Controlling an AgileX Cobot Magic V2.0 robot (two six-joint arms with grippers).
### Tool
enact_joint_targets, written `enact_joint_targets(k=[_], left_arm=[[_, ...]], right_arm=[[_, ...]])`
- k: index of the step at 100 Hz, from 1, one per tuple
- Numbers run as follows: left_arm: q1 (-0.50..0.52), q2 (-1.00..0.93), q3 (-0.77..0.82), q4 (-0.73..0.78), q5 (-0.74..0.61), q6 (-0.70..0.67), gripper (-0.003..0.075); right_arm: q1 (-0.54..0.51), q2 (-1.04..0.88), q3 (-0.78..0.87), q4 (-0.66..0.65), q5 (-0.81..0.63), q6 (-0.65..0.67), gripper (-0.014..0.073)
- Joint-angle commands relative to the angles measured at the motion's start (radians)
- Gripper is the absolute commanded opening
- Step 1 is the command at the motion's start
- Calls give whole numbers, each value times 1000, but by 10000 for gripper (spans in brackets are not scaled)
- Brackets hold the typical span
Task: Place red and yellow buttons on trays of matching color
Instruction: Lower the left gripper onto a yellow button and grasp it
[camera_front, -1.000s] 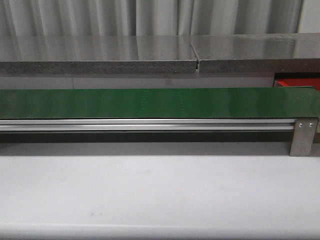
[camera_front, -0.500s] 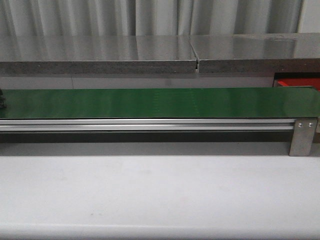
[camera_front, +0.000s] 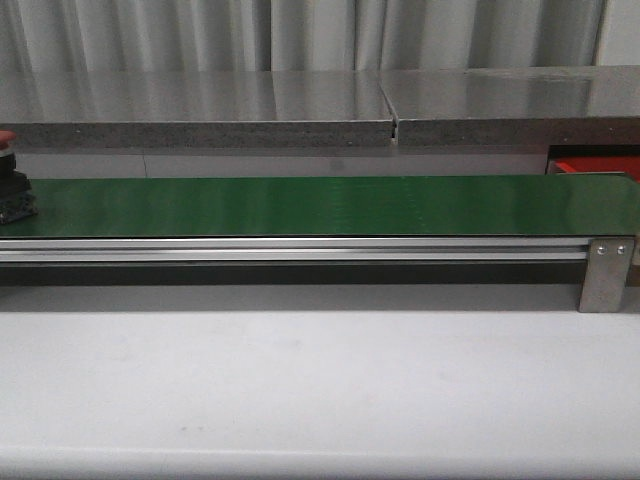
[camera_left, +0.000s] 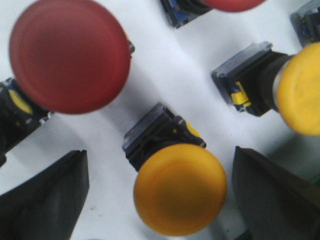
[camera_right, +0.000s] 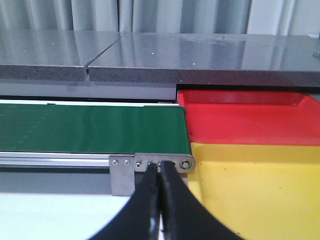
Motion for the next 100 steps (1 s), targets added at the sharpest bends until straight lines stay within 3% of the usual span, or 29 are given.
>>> enact_joint_targets(k=[1,22,36,71,100], left_arm=[[-8,-59,-27,-11,-61,-13,449],[-8,-59,-27,-11,-74,-13,222],[-8,-59,-27,-11,-74,-13,137],[-33,-138,-27,94,13,-11,134],[-78,-287,-27,95,30,45,136]], right_arm=[[1,-18,-22,-1,-80,-7,-117],[1,-18,-22,-1,-80,-7,-117],[1,-18,-22,-1,-80,-7,-117],[1,-18,-22,-1,-80,-7,-117],[1,-18,-22,-1,-80,-7,-117]])
